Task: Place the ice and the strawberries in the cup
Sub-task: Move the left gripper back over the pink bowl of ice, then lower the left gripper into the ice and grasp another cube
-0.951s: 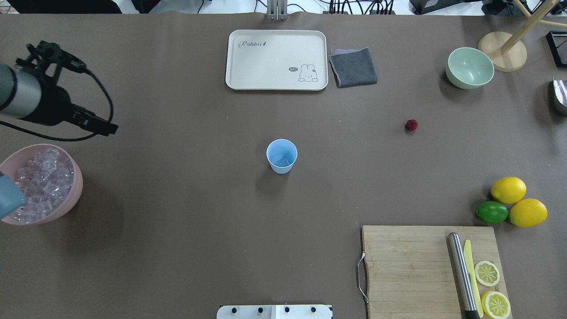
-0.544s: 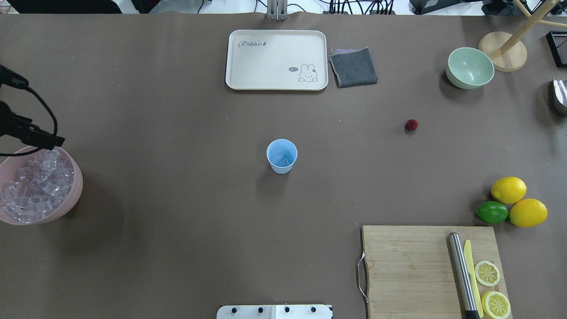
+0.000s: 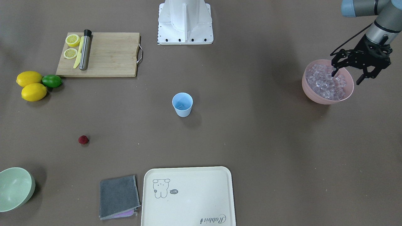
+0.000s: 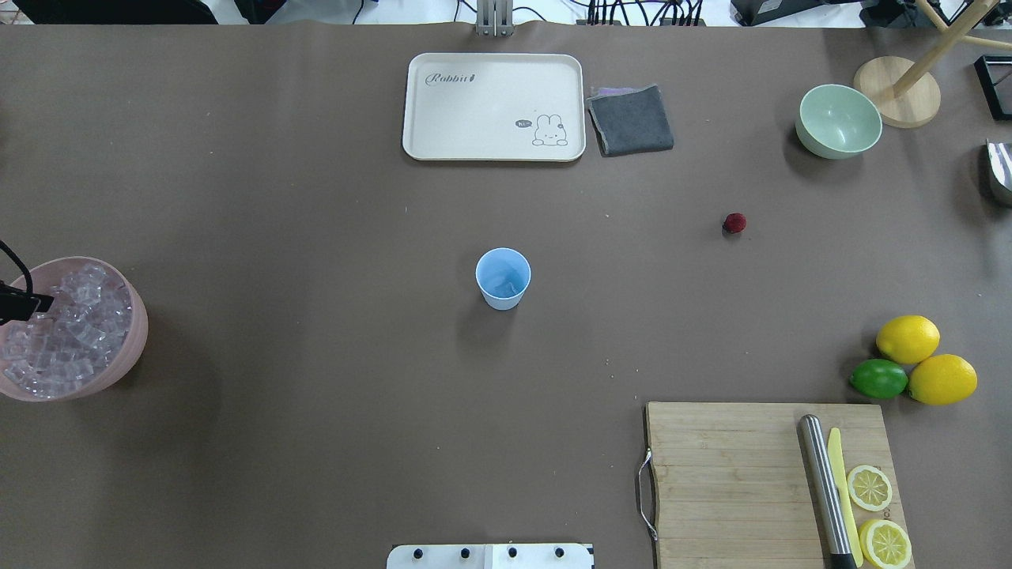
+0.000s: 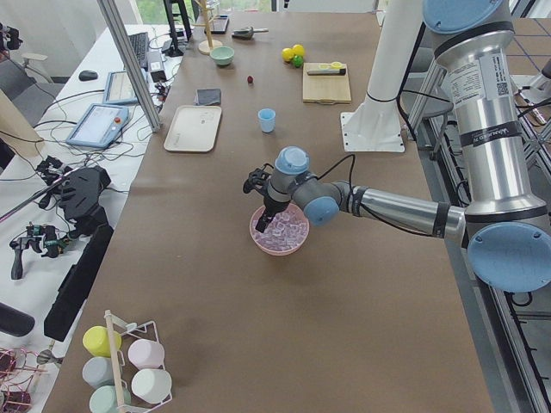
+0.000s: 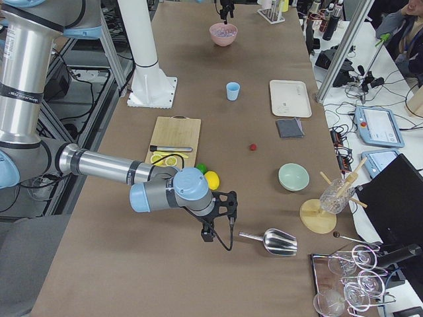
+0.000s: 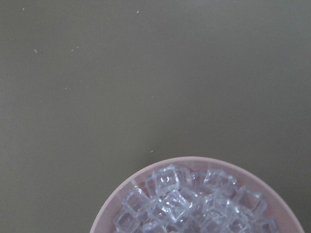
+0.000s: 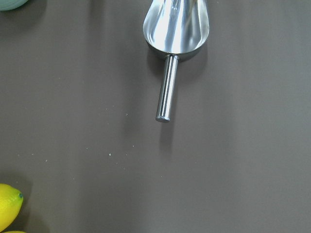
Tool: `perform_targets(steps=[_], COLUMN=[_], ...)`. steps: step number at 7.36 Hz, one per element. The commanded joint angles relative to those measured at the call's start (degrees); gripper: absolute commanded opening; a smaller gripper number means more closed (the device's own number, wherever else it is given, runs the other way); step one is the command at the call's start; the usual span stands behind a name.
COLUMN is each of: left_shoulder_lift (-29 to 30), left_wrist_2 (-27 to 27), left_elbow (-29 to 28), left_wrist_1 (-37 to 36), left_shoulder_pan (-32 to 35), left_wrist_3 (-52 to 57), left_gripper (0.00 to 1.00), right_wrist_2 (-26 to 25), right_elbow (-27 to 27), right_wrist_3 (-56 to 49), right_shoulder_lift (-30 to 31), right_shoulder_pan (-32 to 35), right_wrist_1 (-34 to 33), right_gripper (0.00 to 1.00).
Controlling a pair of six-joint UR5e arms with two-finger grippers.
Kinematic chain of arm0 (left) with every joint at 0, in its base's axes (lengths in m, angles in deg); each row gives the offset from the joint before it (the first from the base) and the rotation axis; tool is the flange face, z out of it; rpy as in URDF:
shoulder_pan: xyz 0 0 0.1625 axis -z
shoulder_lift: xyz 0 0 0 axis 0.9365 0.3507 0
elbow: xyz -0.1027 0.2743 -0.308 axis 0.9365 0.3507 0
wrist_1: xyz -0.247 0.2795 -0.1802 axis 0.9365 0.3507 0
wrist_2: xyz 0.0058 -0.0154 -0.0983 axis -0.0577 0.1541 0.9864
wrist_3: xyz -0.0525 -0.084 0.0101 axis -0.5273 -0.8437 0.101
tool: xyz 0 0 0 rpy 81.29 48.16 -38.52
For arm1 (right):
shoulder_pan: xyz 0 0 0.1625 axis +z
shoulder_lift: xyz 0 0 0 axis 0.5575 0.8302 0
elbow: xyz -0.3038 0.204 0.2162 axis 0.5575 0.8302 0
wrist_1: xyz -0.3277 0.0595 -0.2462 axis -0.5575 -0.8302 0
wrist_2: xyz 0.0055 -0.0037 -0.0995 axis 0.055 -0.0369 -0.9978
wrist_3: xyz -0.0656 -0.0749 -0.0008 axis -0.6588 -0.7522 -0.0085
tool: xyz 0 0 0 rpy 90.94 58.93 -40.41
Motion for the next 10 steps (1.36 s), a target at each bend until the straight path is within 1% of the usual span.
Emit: perform_targets(steps=[1, 3, 4, 5, 6, 7, 9, 10], left_shoulder_lift=[-0.12, -0.12, -0.29, -0.38, -0.47, -0.56, -0.47, -0.47], left_wrist_2=[0.24, 0.33, 0.42, 0.33, 0.33, 0.42, 0.51, 0.51], left_elbow=[-3.1, -4.33, -4.86, -5.39, -6.52, -6.45, -6.54, -6.54], left_wrist_1=[7.75, 10.66, 10.94, 12.33, 14.09, 14.54, 14.54, 14.46], left_shoulder_pan=[-3.62, -5.22, -5.32, -6.88, -7.51, -7.78, -7.78, -7.87], left_wrist_3=[-8.35, -10.76, -10.59, -10.67, -10.67, -10.76, -10.68, -10.67], left_gripper=[0.93, 0.92, 0.89, 0.89, 0.89, 0.89, 0.8, 0.73], right_wrist_2=[0.03, -0.06, -0.06, -0.06, -0.06, -0.15, -0.15, -0.15], right_elbow=[-0.06, -0.06, -0.06, -0.06, -0.06, -0.06, -0.06, -0.06], right_wrist_3=[-0.23, -0.23, -0.23, -0.23, -0.23, -0.23, -0.15, -0.15], right_shoulder_lift=[-0.05, -0.05, -0.05, -0.05, -0.14, -0.14, -0.14, -0.14], right_shoulder_pan=[0.0, 0.0, 0.0, 0.0, 0.0, 0.0, 0.0, 0.0], right_wrist_1=[0.06, 0.06, 0.06, 0.15, 0.06, 0.06, 0.06, 0.06], right_gripper=[1.0, 1.0, 1.0, 1.0, 1.0, 1.0, 1.0, 1.0])
